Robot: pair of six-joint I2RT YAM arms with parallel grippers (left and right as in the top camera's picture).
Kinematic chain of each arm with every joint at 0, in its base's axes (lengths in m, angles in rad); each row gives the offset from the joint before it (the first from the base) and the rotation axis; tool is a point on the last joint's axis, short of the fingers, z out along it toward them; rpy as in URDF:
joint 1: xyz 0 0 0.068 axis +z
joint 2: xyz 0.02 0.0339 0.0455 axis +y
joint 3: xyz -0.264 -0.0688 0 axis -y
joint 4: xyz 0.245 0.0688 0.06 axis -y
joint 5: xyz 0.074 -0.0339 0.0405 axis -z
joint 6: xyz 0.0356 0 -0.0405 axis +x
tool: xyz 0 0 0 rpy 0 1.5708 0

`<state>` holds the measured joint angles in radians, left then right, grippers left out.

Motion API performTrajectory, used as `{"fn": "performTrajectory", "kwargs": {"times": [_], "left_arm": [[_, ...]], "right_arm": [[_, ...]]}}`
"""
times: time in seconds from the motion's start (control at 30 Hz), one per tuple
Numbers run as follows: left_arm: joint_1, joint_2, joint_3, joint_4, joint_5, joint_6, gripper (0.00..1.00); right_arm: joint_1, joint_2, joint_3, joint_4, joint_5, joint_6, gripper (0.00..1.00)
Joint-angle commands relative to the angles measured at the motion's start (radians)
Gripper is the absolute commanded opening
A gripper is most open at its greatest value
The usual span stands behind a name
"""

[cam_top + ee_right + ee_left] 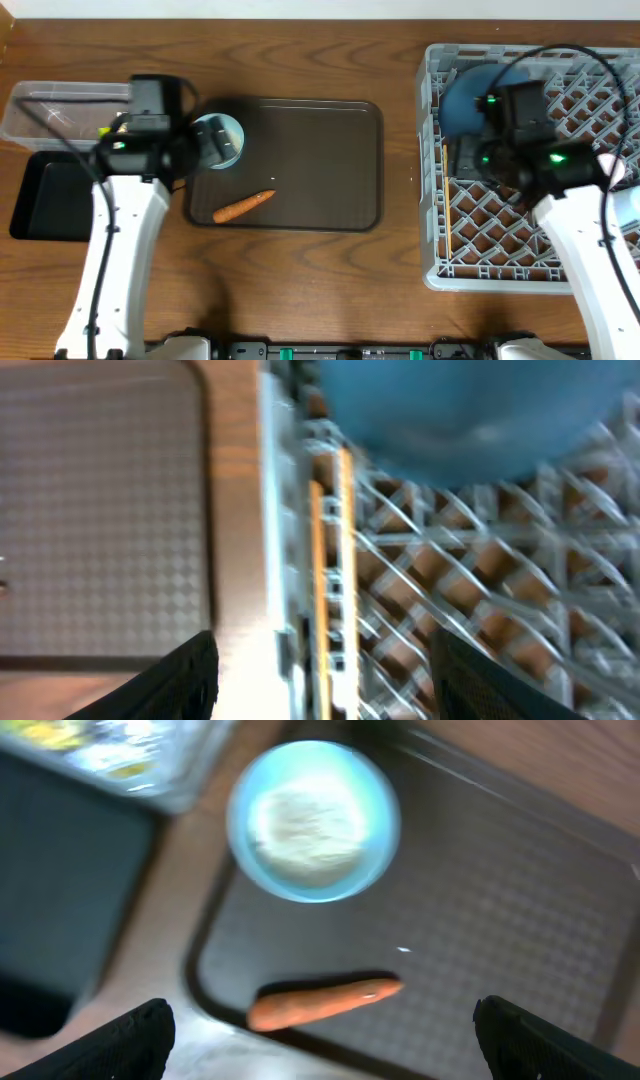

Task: Sort waste into correct bins and load items into the dishwasher rack
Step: 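Move the left gripper to the light-blue rice bowl rim and grasp it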

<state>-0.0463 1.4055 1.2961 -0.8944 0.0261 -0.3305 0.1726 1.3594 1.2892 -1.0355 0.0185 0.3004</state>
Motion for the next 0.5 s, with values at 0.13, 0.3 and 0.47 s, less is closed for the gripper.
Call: {"fn": "performTrajectory", "kwargs": {"times": [0.13, 0.3, 0.47], "left_arm": [[-0.098, 0.185, -0.004, 0.115, -0.012, 0.069, 0.98], [-0.117, 0.302, -0.004, 0.238, -0.019, 0.088, 0.98], [-0.117, 0.394, -0.004, 0.316, -0.019, 0.137, 0.98]], "right_arm": [[-0.147, 0.006, -0.025, -0.127, 0.003, -0.030, 0.67], [-0.240, 0.006, -0.048, -0.135, 0.003, -0.076, 0.68], [-0.259, 0.006, -0.048, -0.135, 0.003, -0.118, 0.68]]}}
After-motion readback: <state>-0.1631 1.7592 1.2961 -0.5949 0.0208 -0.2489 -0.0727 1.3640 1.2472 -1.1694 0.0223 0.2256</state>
